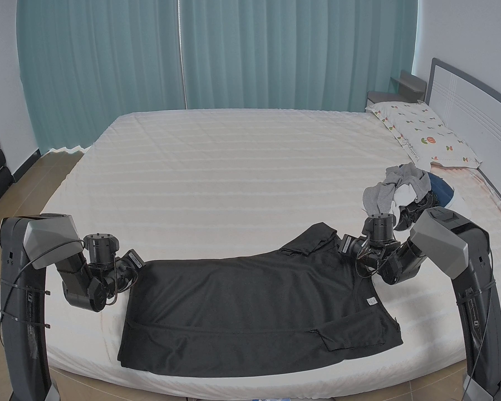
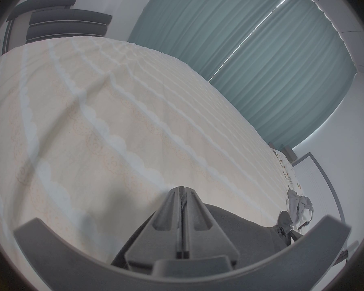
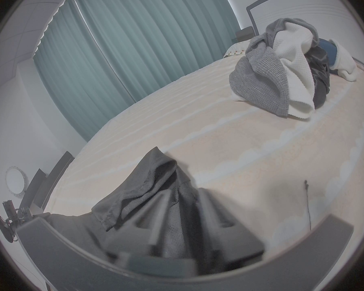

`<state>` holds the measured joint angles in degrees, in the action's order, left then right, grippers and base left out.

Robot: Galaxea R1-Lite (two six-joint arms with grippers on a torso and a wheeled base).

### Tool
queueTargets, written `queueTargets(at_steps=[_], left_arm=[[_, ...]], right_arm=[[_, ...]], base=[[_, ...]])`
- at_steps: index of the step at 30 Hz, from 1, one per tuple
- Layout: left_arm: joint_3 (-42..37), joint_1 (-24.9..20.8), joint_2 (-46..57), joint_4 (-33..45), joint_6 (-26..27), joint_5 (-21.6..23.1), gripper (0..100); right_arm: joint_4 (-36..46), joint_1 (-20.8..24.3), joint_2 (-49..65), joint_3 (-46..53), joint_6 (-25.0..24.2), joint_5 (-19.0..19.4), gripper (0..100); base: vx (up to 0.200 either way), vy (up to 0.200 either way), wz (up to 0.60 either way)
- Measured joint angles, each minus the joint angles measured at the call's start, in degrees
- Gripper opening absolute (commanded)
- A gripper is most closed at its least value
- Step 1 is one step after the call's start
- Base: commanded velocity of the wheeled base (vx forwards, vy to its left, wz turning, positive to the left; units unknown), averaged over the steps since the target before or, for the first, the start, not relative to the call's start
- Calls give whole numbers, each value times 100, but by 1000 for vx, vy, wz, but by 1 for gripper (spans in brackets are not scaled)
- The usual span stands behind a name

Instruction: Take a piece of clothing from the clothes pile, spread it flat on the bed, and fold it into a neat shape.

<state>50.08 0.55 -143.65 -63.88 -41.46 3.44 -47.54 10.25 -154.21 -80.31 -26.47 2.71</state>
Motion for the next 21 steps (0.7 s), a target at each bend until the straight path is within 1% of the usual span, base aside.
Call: queueTargets(at_steps=[7,15,21], left_arm=[[-5,13,5,-2,-2,-29,0],[-182,38,158,-26,0,-46,0],[-221,90,226,-477,16,-77,0]], right_arm=[[-18,-22,148,223,-40,38,0],[-128,-52,405,492,-286,119,0],[-405,-116,589,691,-389,115,0]], base=[[0,0,0],[0,0,0],[0,0,0]])
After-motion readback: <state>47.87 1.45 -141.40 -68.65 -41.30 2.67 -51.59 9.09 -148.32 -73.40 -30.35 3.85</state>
